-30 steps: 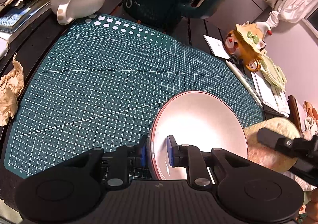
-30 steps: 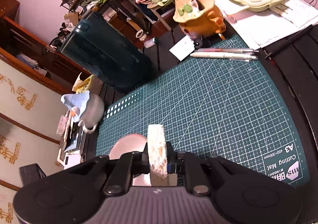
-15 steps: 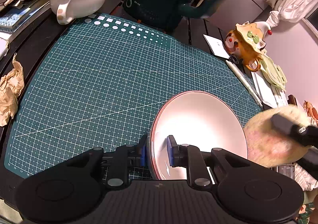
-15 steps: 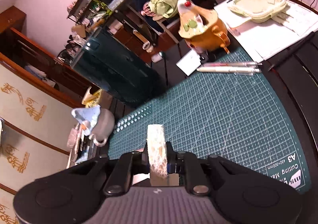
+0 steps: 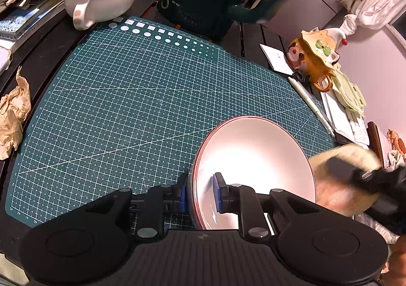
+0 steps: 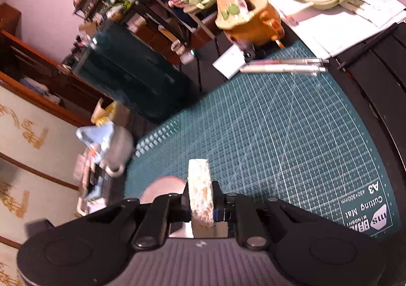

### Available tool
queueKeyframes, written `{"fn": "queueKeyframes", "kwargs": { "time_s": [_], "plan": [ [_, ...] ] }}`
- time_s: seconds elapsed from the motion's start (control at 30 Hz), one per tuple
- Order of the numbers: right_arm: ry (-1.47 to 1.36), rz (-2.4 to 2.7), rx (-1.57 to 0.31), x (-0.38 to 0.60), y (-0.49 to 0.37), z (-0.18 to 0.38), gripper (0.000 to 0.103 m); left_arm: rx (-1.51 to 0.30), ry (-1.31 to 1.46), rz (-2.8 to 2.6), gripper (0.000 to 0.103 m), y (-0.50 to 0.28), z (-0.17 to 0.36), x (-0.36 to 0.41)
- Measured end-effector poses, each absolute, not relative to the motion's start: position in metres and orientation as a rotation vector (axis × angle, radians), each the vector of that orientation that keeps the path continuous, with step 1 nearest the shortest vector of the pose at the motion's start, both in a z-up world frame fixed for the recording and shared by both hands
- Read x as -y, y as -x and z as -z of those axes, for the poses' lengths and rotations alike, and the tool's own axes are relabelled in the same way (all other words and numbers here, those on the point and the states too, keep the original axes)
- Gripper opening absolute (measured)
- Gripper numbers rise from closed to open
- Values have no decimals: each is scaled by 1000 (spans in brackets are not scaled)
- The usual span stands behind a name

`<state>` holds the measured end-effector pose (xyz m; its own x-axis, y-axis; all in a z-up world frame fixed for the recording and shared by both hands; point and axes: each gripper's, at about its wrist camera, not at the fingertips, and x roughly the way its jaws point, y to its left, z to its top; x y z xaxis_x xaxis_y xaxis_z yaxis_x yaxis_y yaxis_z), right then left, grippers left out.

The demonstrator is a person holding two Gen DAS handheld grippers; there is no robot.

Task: Clean bowl

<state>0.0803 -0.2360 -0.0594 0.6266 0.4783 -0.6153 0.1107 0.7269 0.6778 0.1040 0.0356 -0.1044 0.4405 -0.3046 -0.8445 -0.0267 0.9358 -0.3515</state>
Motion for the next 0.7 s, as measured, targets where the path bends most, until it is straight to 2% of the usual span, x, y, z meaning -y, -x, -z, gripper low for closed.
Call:
{"fn": "queueKeyframes", "kwargs": {
  "time_s": [0.1,0.23,0.4,0.7],
  "plan": [
    [-756,-240,-863,239,-79,56,12,-1106,332,175,18,-104,105,-35],
    [-697,-219,-954,226,-83,76,12,-1107,336,170,18,-105,105,-35],
    [-760,-181,-879,240,-73,60,12,-1107,346,165,18,-105,104,-38],
    [-727,-19,-936,230,-64,56,12,-1072,387,157,18,-97,87,-54]
  ]
}}
